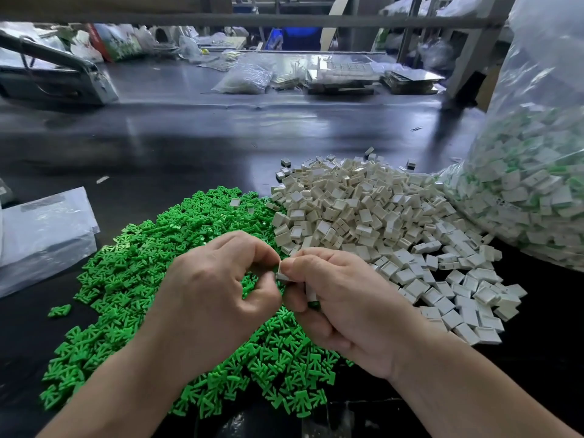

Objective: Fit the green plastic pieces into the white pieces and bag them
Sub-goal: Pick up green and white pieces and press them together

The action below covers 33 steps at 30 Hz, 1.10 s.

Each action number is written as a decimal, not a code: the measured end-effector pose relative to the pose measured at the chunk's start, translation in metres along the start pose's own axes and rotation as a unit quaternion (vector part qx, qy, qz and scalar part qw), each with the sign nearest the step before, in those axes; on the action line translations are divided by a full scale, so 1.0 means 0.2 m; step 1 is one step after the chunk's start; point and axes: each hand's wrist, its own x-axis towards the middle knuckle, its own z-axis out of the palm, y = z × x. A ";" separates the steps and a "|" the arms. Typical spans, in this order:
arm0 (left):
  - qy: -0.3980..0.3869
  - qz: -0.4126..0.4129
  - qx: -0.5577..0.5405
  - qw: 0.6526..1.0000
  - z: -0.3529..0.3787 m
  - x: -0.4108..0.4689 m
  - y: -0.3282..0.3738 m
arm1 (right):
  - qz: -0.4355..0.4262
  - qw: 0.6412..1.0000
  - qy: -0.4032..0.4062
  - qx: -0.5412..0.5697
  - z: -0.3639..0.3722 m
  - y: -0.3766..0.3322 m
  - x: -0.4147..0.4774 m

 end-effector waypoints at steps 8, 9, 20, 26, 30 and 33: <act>-0.092 -0.167 -0.313 0.930 0.02 0.00 -0.06 | -0.082 0.990 0.037 -0.105 -0.02 0.02 0.01; -0.102 -0.176 -0.339 0.918 0.02 0.00 -0.07 | -0.097 0.986 0.041 -0.132 -0.02 0.02 0.01; -0.012 -0.115 -0.127 0.985 0.08 -0.01 -0.11 | -0.091 0.972 -0.044 0.212 -0.11 -0.02 0.03; -0.109 0.033 0.170 0.979 0.18 0.02 -0.11 | -0.053 0.966 -0.035 0.249 -0.16 0.00 0.08; -0.097 0.045 0.157 0.982 0.18 0.03 -0.12 | -0.037 0.967 -0.046 0.247 -0.17 0.01 0.08; -0.084 0.039 0.140 0.986 0.18 0.02 -0.11 | -0.024 0.966 -0.042 0.256 -0.17 0.00 0.09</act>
